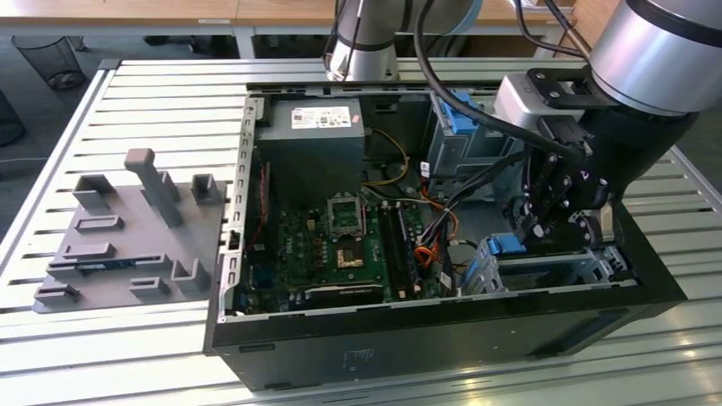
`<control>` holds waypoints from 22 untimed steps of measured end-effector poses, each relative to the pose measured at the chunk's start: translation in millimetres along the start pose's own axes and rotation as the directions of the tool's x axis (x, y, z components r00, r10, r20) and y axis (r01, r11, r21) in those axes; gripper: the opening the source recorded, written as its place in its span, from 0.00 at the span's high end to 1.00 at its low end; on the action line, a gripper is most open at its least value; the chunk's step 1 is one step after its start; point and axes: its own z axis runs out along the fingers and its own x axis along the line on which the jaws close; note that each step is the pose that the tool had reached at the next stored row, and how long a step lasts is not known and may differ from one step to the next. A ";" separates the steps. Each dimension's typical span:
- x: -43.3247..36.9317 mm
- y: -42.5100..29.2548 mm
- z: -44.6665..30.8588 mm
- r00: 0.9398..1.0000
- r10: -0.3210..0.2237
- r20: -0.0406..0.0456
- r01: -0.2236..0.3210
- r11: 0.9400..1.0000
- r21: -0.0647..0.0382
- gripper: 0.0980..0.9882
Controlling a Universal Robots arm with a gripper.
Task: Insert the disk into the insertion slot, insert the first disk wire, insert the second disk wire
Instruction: 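Insert the disk into the insertion slot, then insert the first disk wire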
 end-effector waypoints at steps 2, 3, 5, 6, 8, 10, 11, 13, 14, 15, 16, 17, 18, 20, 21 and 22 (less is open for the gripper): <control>0.0 0.0 -1.2 1.000 0.000 0.000 0.000 1.000 0.000 0.99; 0.0 0.0 -1.5 1.000 0.000 0.000 0.000 1.000 0.000 0.99; 0.0 0.0 -2.2 1.000 0.000 0.000 0.000 1.000 0.000 0.99; 0.0 0.0 -2.6 1.000 0.000 0.000 0.000 1.000 0.000 0.99; 0.0 0.1 -3.2 1.000 0.000 0.000 0.000 1.000 0.000 0.99; 0.0 0.1 -4.2 1.000 0.000 0.000 0.000 1.000 0.000 0.99; 0.0 0.1 -4.6 1.000 0.000 0.000 0.000 1.000 0.000 0.99; 0.0 0.1 -4.9 1.000 0.000 0.000 0.000 1.000 0.000 0.99; 0.0 0.1 -5.2 1.000 0.000 0.000 0.000 1.000 0.000 0.99; 0.0 0.1 -5.4 1.000 0.000 0.000 0.000 1.000 0.000 0.99; 0.0 0.1 -5.4 1.000 0.000 0.000 0.000 1.000 0.000 0.99; 0.0 0.1 -5.5 1.000 0.000 0.000 0.000 1.000 0.000 0.99; 0.0 0.1 -5.9 1.000 0.000 0.000 0.000 1.000 0.000 0.99; 0.0 0.2 -6.2 1.000 0.000 0.000 0.000 1.000 0.000 0.99; 0.0 0.1 -6.3 1.000 0.000 0.000 0.000 1.000 0.000 0.99; 0.0 0.0 -6.4 1.000 0.000 0.000 0.000 1.000 0.000 0.99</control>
